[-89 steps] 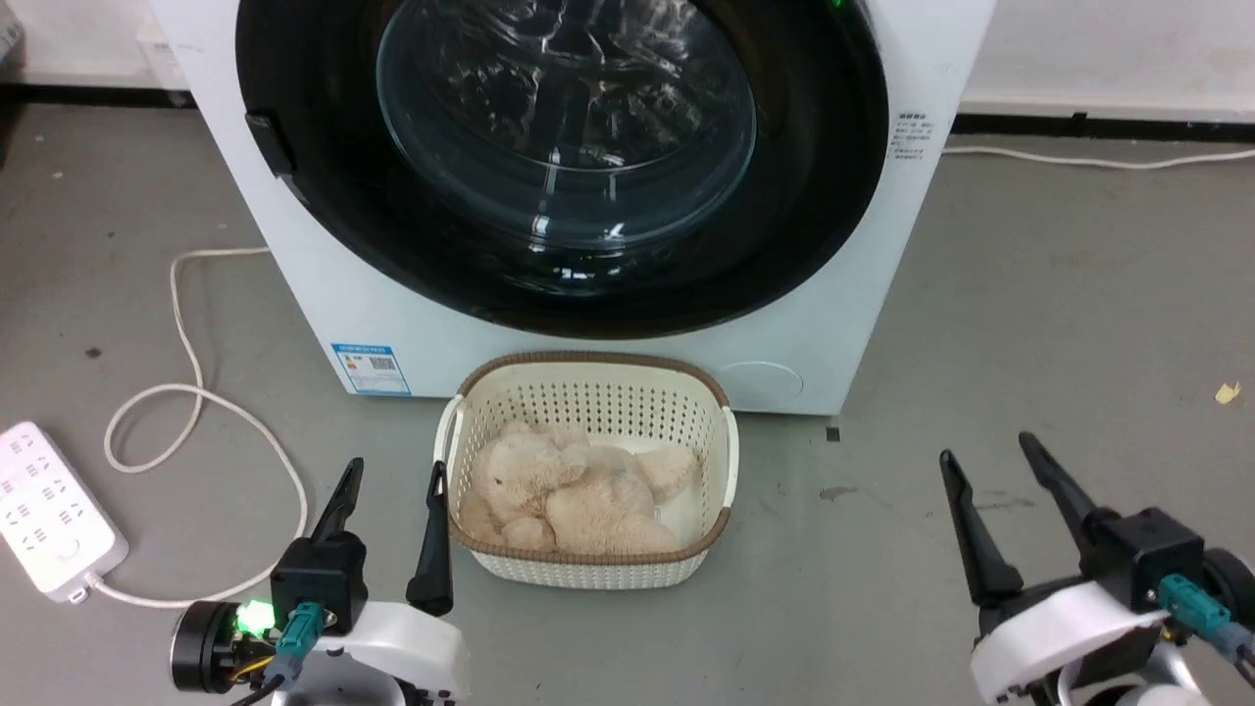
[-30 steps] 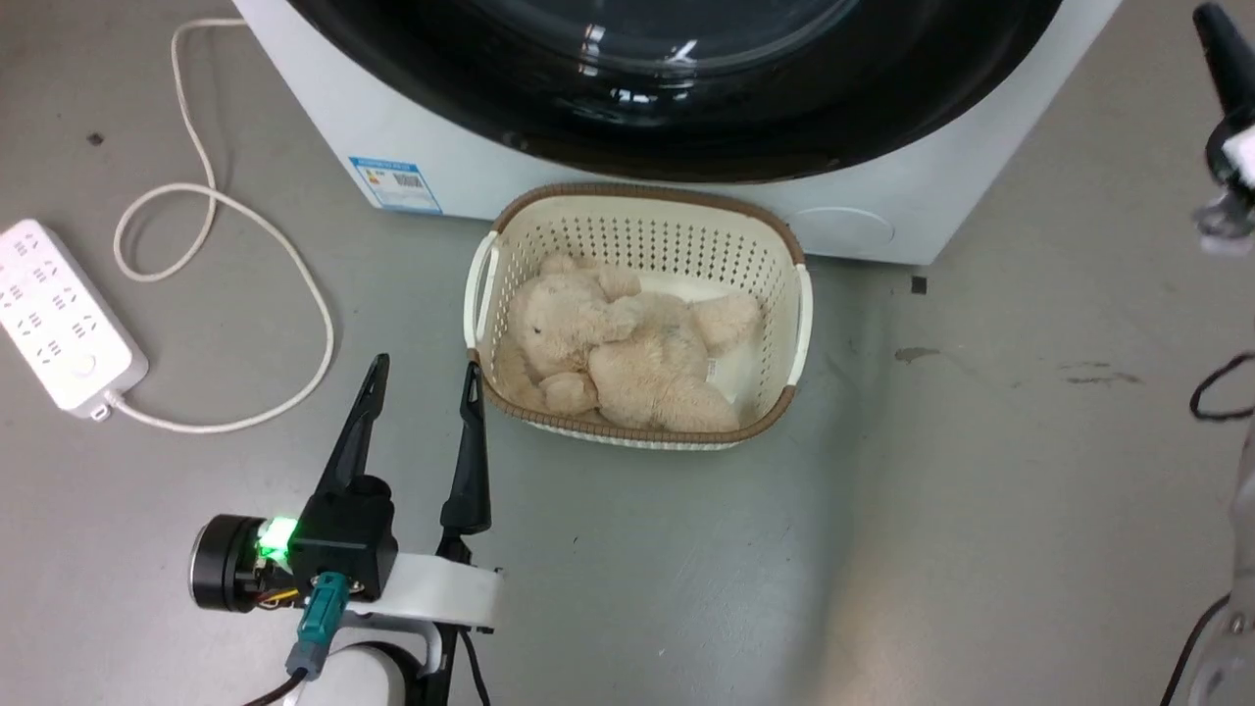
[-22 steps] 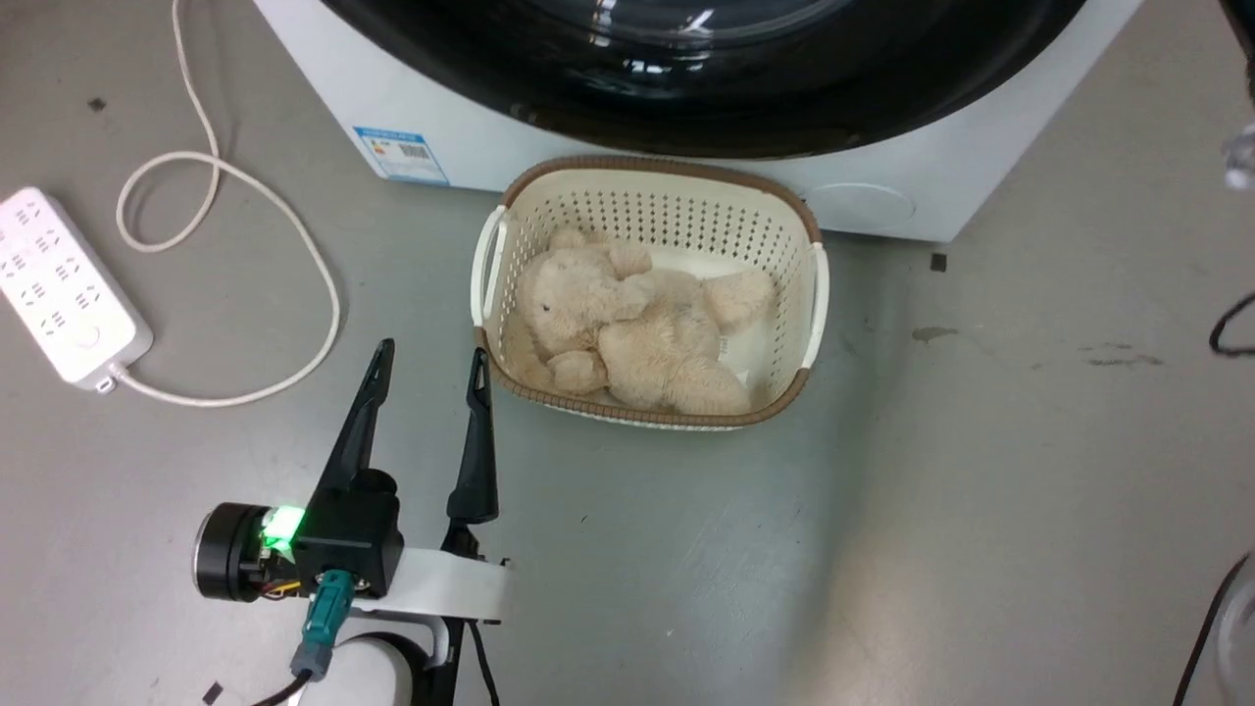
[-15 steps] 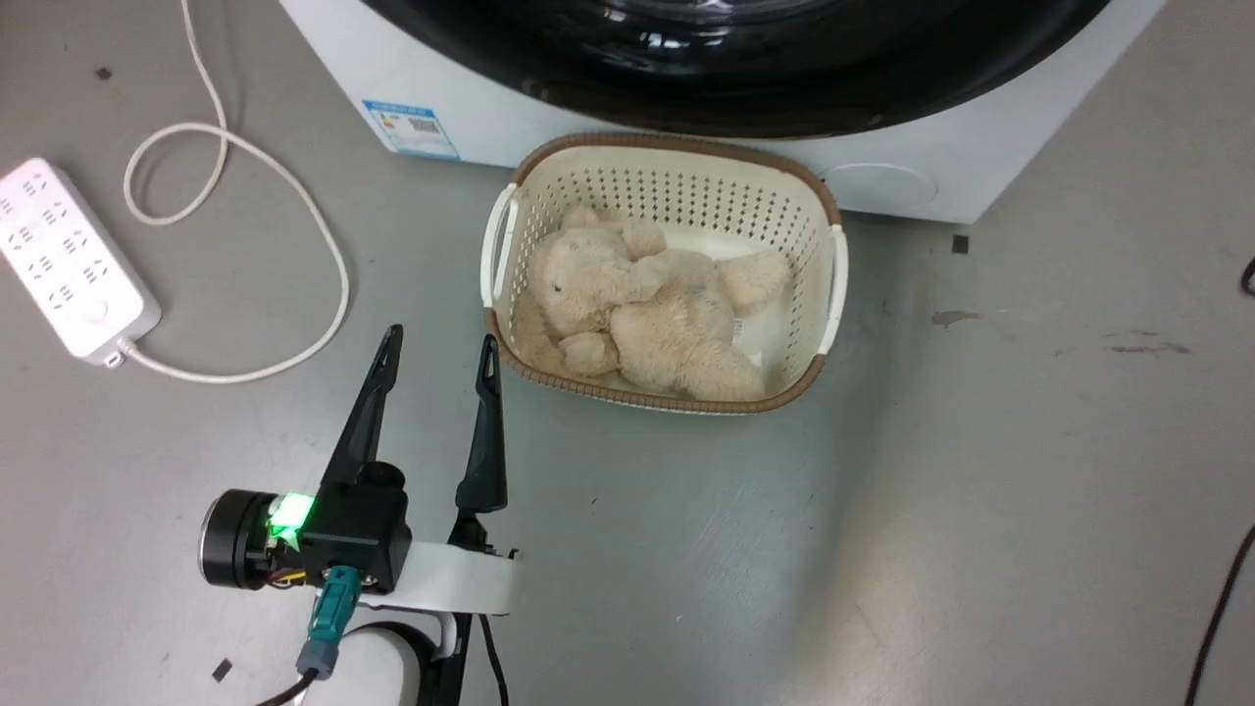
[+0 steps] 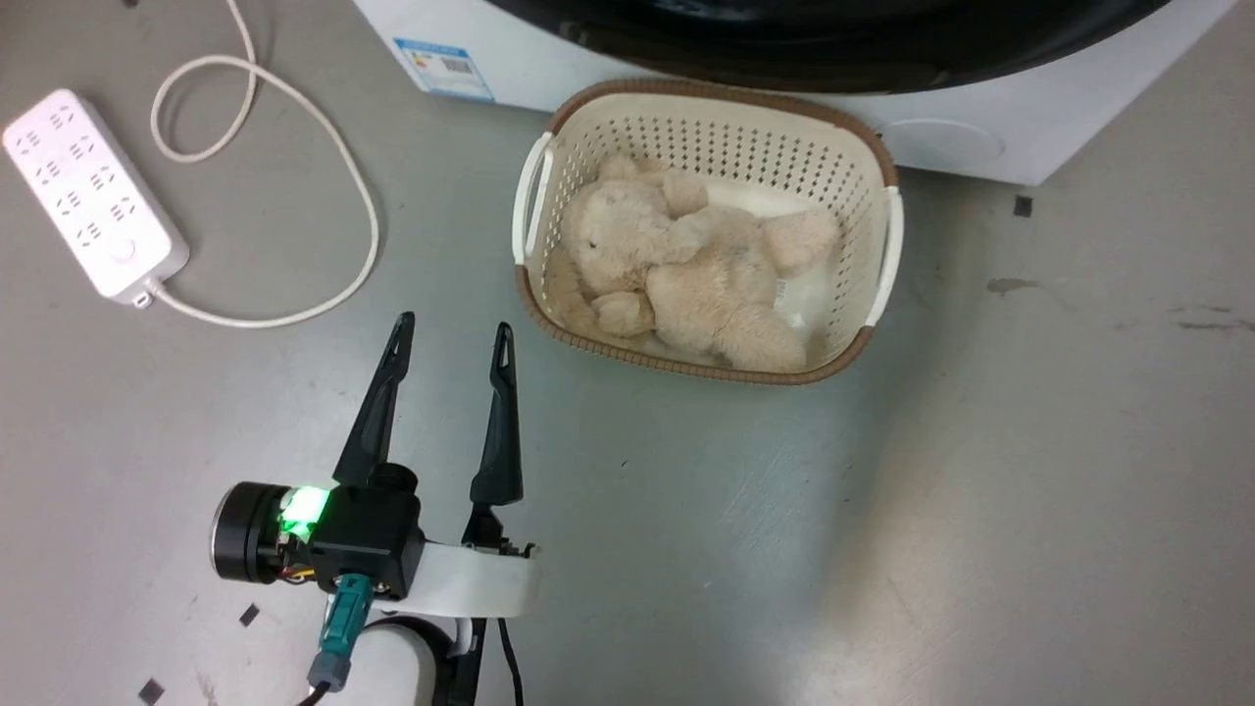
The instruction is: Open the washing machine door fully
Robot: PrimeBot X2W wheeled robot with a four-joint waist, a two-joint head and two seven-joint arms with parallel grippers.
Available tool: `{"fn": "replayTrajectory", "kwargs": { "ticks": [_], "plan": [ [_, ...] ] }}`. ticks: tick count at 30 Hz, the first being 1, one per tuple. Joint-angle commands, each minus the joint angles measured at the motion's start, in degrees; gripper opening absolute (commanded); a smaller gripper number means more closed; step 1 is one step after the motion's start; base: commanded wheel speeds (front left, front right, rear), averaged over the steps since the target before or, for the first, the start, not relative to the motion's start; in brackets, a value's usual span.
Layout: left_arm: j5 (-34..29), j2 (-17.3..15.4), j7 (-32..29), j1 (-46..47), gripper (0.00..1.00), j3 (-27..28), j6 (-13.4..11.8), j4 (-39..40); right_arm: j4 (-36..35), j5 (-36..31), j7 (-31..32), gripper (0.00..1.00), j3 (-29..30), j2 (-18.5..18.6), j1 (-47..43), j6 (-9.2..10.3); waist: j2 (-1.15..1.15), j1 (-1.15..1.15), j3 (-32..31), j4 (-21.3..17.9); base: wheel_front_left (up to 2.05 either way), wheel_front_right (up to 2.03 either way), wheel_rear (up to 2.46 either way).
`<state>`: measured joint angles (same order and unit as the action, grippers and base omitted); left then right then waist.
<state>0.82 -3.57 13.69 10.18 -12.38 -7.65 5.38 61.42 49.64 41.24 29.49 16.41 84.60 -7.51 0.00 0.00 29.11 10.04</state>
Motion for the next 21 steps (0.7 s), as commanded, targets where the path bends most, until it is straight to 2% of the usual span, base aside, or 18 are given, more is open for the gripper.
{"fn": "replayTrajectory", "kwargs": {
  "ticks": [1, 6, 9, 15, 21],
  "plan": [
    [0.48, 0.0, 0.61, 0.99, 1.0, -0.32, -0.41, 0.42, 1.62, 1.39, 0.63, 0.0, 0.83, 0.59, 2.61, 0.02, 0.0, 0.0, 0.7, 0.53, 0.0, 0.0, 0.0],
    [0.54, 0.08, 1.21, 1.55, 1.0, -0.92, -0.9, 0.52, 6.18, 3.0, 4.86, 0.0, 2.0, 1.04, 4.95, 0.02, 0.0, 0.0, 1.47, 1.23, 0.0, 0.0, 0.0],
    [0.51, 0.11, 1.3, 1.36, 1.0, -0.93, -1.08, 0.2, 7.14, 2.8, 7.11, 0.0, 1.56, 0.75, 3.13, 0.02, 0.0, 0.0, 0.42, 1.1, 0.0, 0.0, 0.0],
    [0.52, 0.09, 1.3, 0.45, 1.0, -0.47, -1.03, -0.39, 5.49, 2.5, 9.28, 0.0, 0.66, -0.88, -4.55, 0.02, 0.0, 0.0, -3.92, 0.23, 0.0, 0.0, 0.0],
    [0.69, -0.08, 1.3, -1.42, 1.0, -0.17, -0.68, -1.31, 1.61, 2.49, 12.33, 0.0, -0.77, -4.24, -13.18, 0.02, 0.0, 0.0, -8.98, -1.12, 0.0, 0.0, 0.0]
  ]
}}
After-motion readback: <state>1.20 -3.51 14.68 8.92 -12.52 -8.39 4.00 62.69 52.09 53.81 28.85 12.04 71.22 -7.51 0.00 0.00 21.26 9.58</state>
